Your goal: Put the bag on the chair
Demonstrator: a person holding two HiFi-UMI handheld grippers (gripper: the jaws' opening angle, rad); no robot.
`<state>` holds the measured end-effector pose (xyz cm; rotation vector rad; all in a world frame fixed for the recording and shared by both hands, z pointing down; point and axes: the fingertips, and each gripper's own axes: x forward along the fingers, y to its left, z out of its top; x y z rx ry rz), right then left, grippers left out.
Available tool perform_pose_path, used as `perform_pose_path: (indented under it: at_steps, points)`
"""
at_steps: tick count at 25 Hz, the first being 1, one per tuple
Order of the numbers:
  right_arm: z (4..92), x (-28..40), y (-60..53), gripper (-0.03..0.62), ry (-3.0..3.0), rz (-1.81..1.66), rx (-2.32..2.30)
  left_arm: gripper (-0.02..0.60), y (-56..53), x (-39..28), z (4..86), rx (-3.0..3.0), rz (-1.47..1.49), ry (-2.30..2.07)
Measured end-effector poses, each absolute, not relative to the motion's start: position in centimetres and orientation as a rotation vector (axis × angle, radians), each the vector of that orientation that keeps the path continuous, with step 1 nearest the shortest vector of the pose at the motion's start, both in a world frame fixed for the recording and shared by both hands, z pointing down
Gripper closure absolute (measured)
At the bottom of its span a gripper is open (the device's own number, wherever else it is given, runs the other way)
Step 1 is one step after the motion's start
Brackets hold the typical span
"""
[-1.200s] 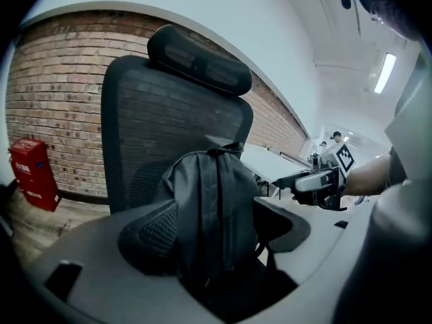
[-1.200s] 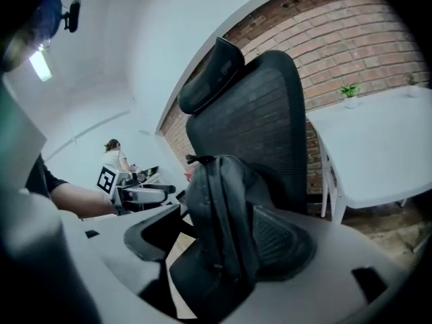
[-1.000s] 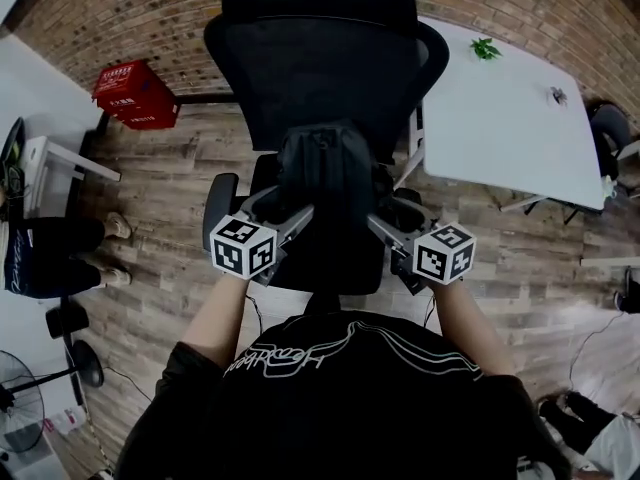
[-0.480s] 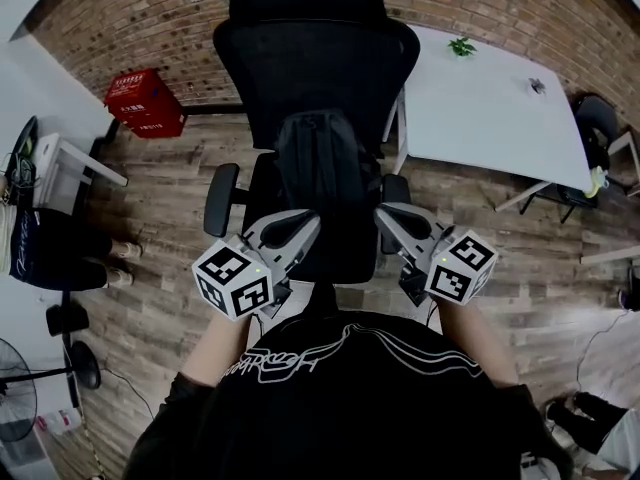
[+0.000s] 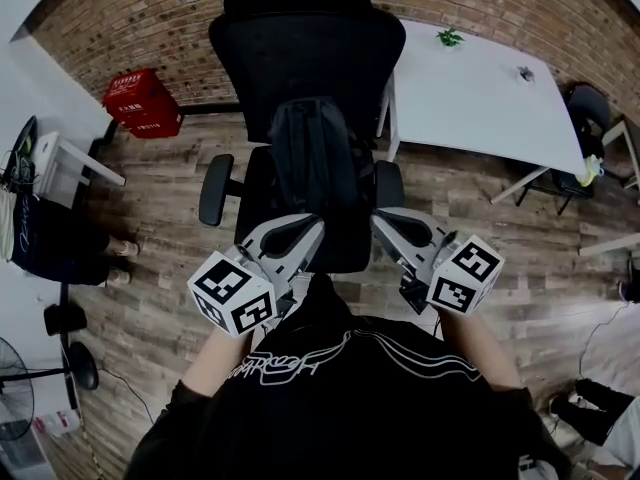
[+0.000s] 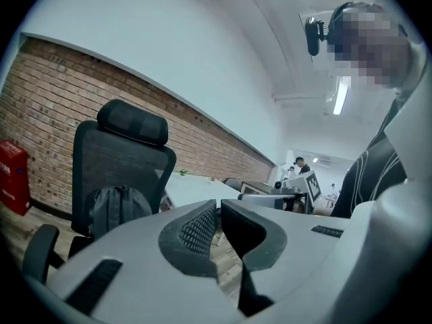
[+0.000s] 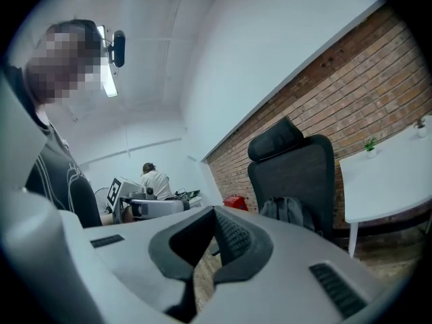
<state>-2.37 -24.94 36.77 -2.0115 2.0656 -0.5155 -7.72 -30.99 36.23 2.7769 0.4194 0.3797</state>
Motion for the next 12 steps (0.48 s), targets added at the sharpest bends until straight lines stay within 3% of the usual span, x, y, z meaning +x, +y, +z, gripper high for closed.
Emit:
perform_pose_path:
  at_steps: [12]
  points:
    - [37.2, -2.4, -23.8, 0.599, 1.998, -0.565, -2.04, 0.537, -29.5, -7.9, 36.5, 2.781, 0.409, 0.425]
